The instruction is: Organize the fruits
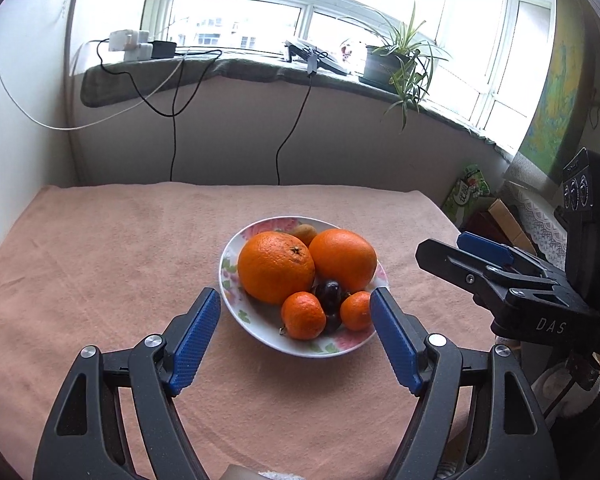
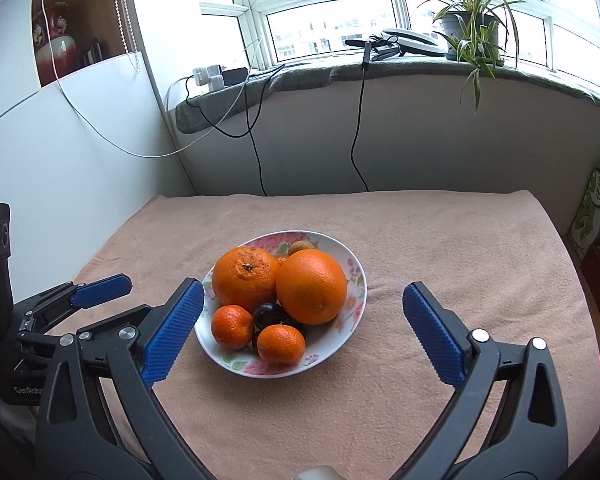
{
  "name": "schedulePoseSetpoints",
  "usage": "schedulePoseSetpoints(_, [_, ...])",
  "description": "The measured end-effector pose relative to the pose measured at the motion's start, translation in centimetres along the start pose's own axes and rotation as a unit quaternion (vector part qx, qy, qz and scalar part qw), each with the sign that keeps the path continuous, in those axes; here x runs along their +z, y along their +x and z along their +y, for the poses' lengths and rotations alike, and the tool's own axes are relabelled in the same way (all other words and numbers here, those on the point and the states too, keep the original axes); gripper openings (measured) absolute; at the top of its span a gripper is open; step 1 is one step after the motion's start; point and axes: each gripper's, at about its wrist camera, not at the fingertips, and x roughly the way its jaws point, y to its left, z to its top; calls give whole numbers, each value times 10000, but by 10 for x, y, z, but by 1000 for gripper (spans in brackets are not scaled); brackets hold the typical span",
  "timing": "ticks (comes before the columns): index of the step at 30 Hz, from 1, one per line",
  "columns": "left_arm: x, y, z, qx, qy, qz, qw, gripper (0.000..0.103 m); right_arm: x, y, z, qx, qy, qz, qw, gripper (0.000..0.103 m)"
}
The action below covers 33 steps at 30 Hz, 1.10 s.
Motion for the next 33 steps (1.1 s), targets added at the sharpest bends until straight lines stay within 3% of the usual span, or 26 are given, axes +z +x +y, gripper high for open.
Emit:
schedulePoseSetpoints(25, [-1, -3, 2, 217, -61, 16, 9997, 77, -6, -7, -14, -709, 0, -39, 9975, 102])
schedulePoseSetpoints(33, [-1, -2, 2, 231, -62, 35, 9997, 77, -6, -6, -15, -719, 23, 12, 9974, 102])
